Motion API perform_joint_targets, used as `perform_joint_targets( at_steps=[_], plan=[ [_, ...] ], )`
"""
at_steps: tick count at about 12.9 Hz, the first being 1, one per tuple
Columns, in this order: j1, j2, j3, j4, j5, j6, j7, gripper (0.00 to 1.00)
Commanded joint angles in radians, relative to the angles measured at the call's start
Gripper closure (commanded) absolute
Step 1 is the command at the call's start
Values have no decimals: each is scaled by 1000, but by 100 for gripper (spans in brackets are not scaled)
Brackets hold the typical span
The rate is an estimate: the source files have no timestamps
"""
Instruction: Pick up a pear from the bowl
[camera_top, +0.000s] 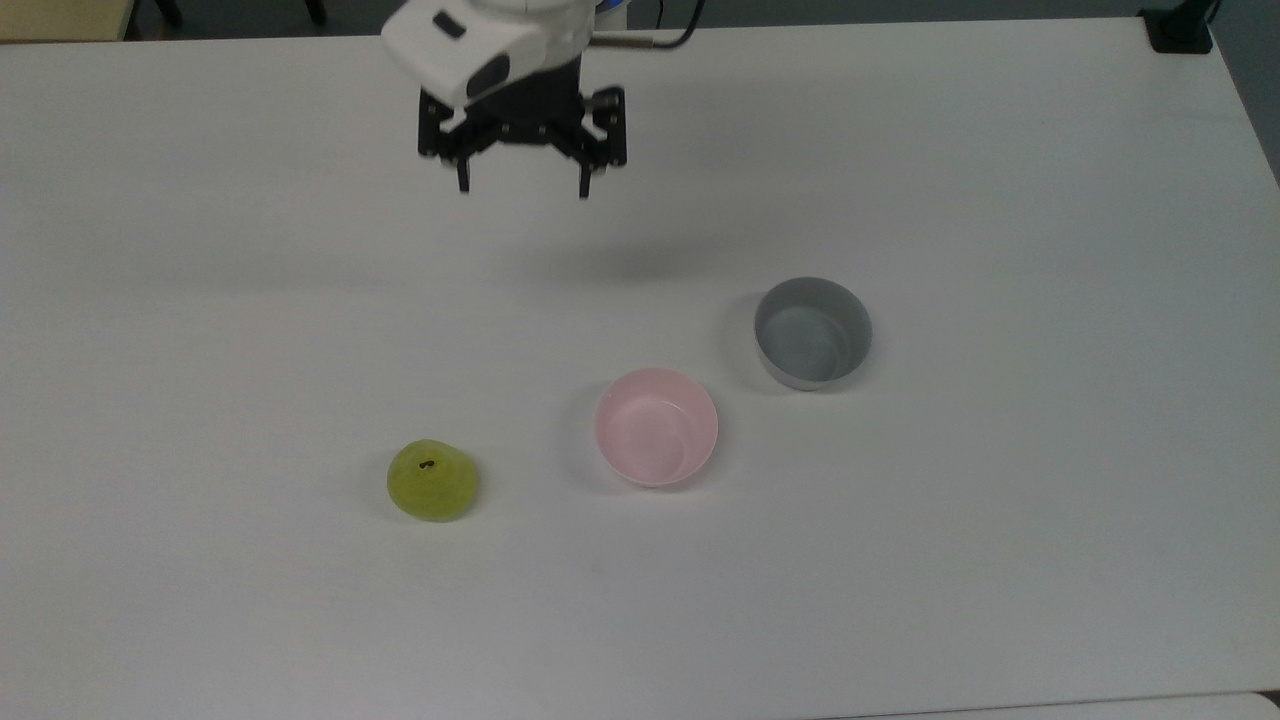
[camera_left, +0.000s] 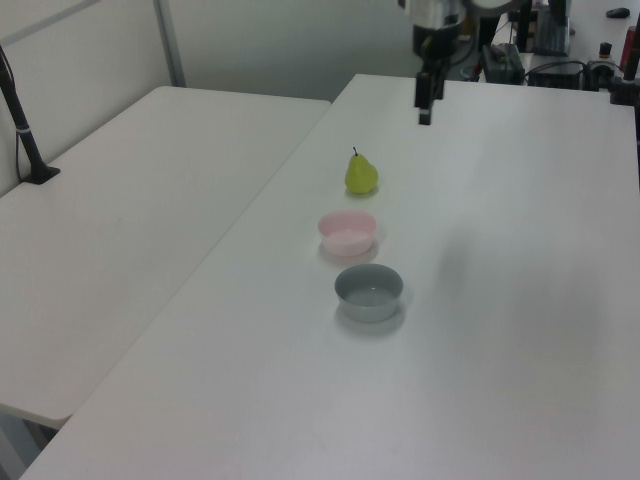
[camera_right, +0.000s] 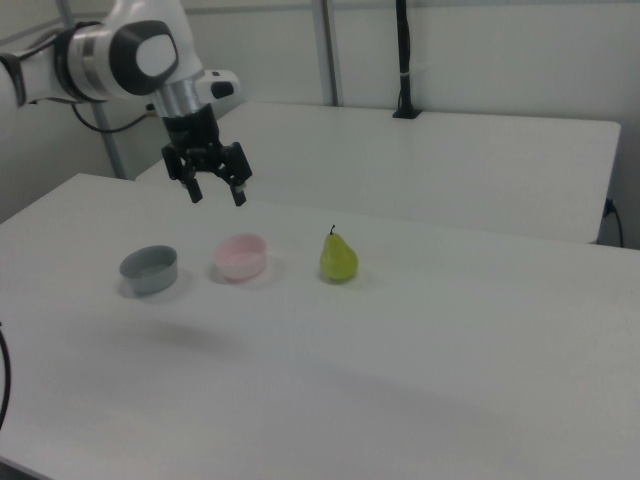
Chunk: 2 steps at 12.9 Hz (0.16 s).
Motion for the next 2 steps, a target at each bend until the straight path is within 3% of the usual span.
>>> perform_joint_targets(
  at_steps=[1, 2],
  plan=[
    [-1, -140, -14, -115, 33, -70, 17, 0],
    [-10, -146, -17, -112, 48, -78, 17, 0]
  ],
)
